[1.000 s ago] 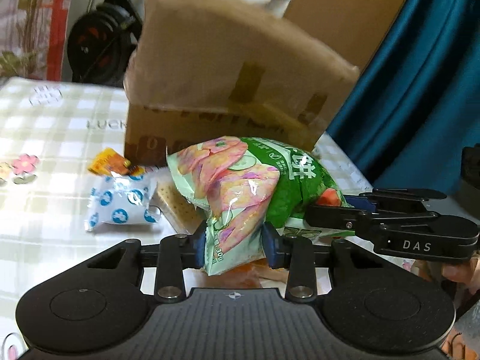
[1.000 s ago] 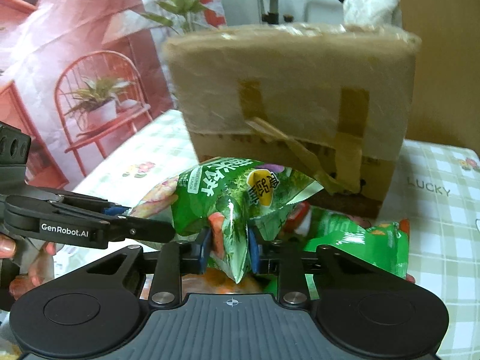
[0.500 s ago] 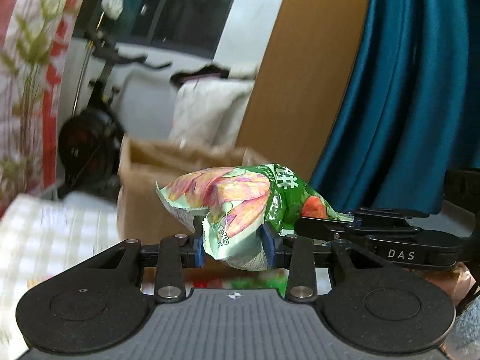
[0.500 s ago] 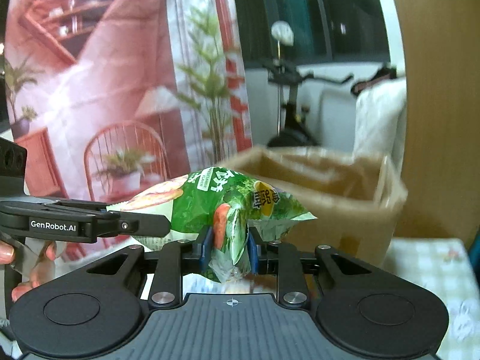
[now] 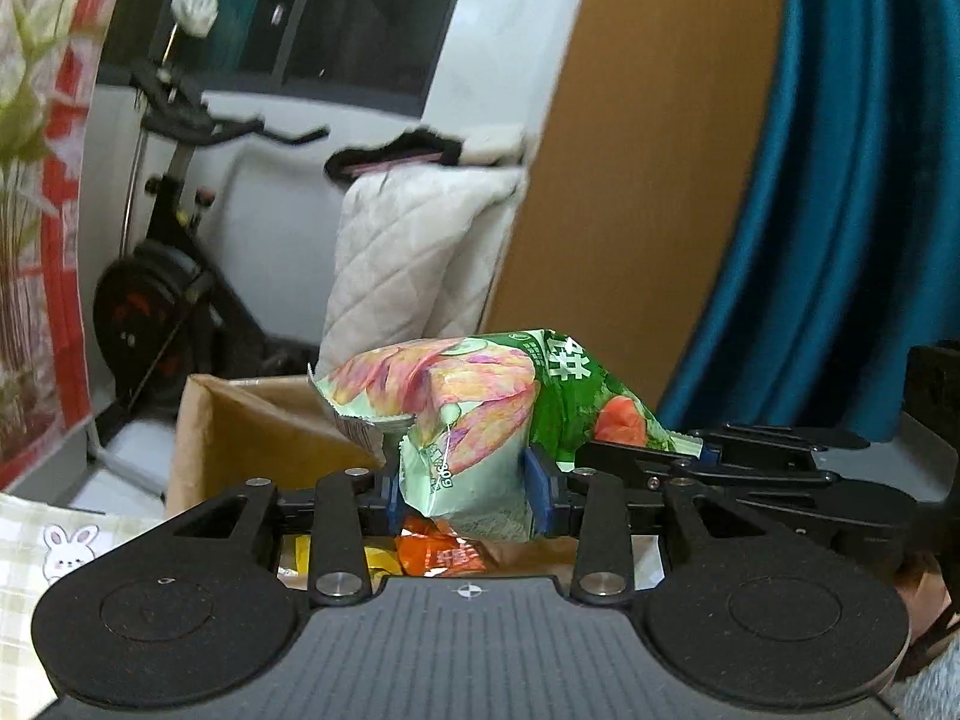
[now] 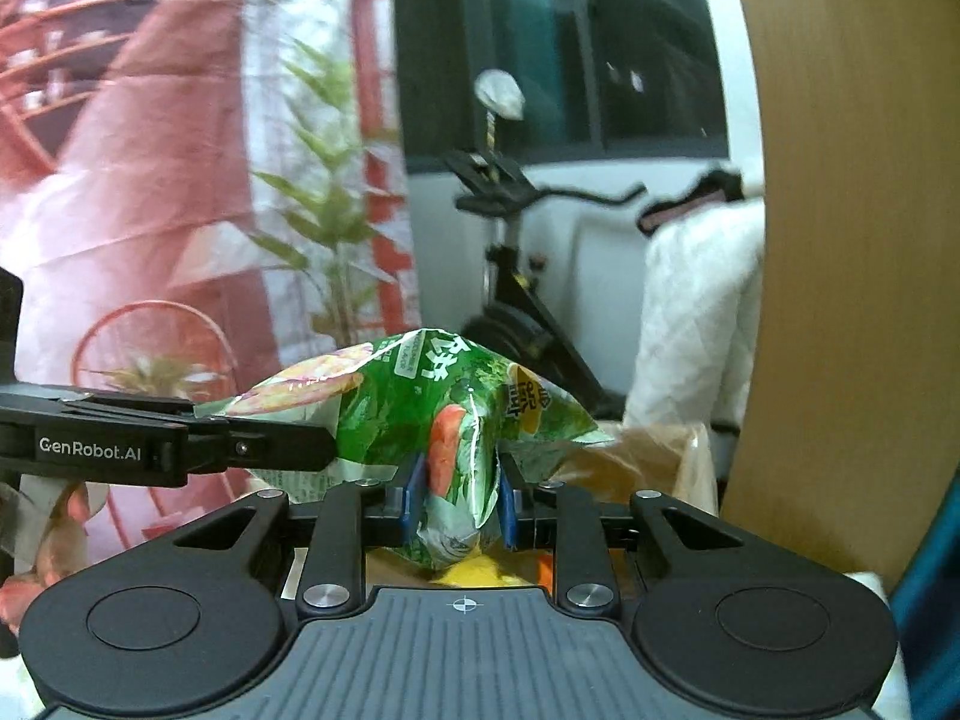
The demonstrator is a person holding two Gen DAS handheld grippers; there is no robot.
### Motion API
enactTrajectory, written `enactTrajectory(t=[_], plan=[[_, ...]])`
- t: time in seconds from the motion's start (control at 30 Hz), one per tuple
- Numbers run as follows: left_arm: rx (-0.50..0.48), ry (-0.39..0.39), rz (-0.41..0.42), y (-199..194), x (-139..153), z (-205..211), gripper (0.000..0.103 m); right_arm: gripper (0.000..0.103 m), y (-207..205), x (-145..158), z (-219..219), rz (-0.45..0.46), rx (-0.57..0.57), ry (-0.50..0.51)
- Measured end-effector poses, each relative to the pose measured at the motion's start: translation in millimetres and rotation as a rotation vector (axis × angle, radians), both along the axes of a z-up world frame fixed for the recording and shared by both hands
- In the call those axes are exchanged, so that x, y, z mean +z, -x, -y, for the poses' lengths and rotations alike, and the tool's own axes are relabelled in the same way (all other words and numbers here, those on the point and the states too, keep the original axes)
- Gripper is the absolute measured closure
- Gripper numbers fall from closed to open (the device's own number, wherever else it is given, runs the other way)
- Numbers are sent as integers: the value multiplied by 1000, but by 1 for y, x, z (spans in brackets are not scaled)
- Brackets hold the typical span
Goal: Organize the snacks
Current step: 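Carry both green bags over the lined bin and release them, then return both tools to the snack pile and lower the left gripper onto the bread packet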
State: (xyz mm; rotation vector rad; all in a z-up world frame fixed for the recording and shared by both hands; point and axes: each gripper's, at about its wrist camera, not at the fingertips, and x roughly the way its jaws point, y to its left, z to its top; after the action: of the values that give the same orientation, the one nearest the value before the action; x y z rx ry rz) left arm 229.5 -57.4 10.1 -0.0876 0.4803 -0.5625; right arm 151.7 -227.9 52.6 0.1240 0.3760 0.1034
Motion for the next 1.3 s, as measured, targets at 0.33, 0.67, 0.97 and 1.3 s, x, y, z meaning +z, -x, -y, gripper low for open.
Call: enactTrajectory(t=[0.33,0.67,0.97,1.3], plan=[[98,-39,-64,-31,-25,-5,34,54,-52,-55,8,-81,-90,-47],[210,19,-94,35,-12,-69,34,53,20,-68,25,-35,-106,-112],[270,6,-98,96,-19,-87,33,53,95,-90,10,-28,-126,-122],[207,-16,-236,143,-76,-85,33,53,133,-149,-33,-151,-90,-142]])
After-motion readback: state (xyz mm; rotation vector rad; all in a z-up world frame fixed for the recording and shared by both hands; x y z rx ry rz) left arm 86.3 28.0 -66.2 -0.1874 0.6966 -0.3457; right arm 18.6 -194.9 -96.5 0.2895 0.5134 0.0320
